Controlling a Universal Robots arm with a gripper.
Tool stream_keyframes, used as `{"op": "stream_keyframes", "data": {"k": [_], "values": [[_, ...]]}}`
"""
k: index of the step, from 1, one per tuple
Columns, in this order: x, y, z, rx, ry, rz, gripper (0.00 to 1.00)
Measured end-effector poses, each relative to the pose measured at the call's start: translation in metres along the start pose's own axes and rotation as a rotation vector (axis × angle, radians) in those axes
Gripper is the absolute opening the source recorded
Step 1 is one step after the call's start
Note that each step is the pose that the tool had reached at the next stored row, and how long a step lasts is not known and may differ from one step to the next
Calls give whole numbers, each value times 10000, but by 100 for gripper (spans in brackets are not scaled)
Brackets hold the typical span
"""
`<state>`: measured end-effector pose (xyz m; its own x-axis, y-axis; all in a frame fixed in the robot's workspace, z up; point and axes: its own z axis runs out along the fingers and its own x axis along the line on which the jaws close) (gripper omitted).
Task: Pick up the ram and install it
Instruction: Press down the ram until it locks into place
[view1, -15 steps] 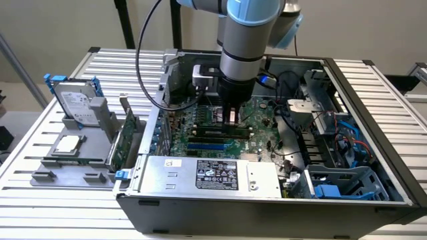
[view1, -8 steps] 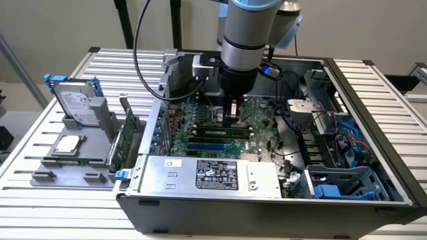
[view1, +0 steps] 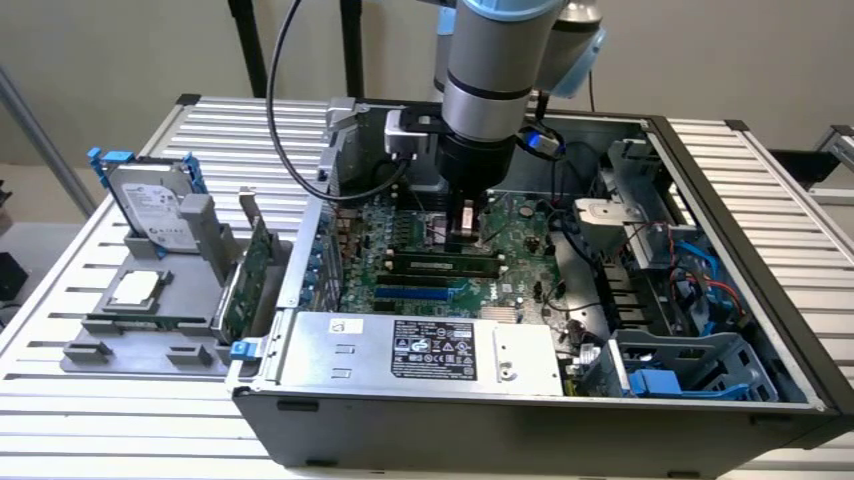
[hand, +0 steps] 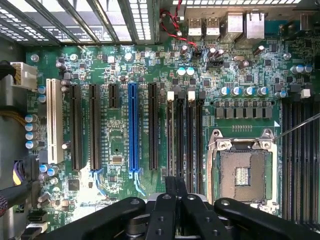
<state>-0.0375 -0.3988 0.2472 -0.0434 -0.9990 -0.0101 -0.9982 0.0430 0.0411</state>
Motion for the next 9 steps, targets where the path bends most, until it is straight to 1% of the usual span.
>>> {"op": "stream_keyframes", "data": {"k": [9], "values": [[0,0,0,-1,-1,0,0]]}}
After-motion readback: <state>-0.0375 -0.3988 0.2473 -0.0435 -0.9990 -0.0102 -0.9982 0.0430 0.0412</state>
